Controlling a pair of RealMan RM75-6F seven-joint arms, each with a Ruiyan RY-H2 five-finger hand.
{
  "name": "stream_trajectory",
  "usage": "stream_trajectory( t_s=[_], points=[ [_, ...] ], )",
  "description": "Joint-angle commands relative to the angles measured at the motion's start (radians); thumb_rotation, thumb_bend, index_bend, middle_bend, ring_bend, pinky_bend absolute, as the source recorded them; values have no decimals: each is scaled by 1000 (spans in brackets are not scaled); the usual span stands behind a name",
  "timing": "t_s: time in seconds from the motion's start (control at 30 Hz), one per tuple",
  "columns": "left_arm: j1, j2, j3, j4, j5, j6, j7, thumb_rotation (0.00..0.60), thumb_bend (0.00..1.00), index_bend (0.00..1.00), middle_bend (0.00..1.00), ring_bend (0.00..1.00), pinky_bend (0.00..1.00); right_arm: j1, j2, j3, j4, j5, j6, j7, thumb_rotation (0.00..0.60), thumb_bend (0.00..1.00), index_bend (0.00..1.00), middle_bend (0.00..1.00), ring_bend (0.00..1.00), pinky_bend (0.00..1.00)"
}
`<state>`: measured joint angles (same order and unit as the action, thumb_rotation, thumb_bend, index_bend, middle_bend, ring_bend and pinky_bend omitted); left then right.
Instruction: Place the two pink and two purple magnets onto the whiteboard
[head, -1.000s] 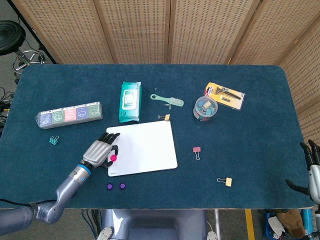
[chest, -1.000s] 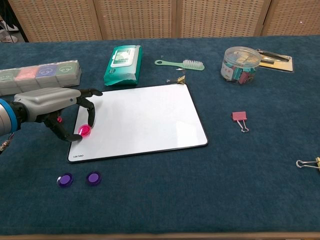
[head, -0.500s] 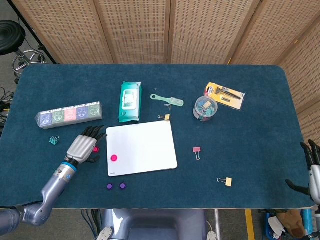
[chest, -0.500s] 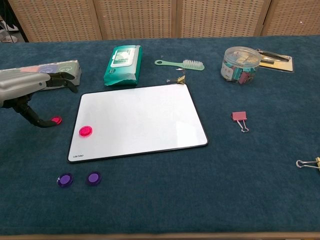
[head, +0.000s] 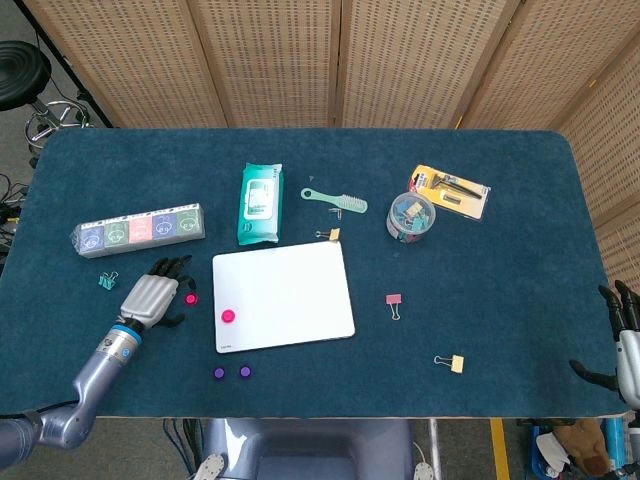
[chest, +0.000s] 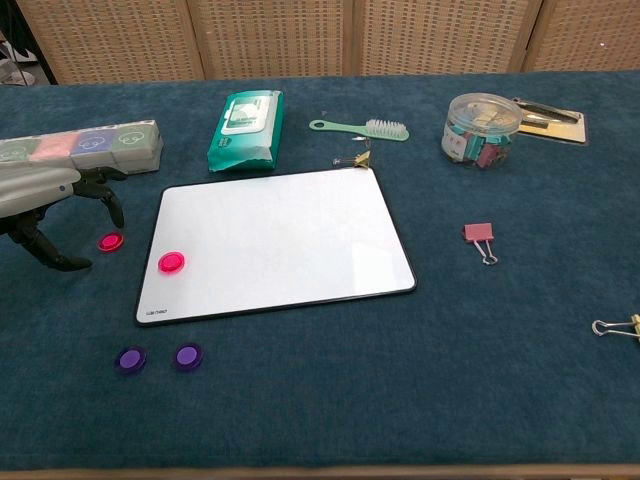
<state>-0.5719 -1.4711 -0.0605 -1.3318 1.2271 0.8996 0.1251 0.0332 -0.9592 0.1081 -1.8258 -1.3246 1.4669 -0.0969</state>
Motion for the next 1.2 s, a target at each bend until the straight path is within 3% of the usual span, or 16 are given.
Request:
stream_trajectory(
  t_s=[0.03, 0.37, 1.2],
  points=[
    [-2, -8, -3, 6, -4, 1, 6, 600, 265, 399, 0, 0, 0, 0, 1, 1, 1, 1, 0, 3, 600, 0, 0, 0, 0, 0],
    [0, -22, -13, 18, -23, 1, 9, 600, 352, 399, 0, 0, 0, 0, 4, 0, 1, 2, -3, 10, 600, 0, 0, 0, 0, 0],
    [-3, -54, -18, 38, -39, 3, 39, 600, 359, 432, 0, 0, 0, 0, 5, -2, -2, 3, -4, 5, 600, 0, 0, 0, 0, 0]
  ],
)
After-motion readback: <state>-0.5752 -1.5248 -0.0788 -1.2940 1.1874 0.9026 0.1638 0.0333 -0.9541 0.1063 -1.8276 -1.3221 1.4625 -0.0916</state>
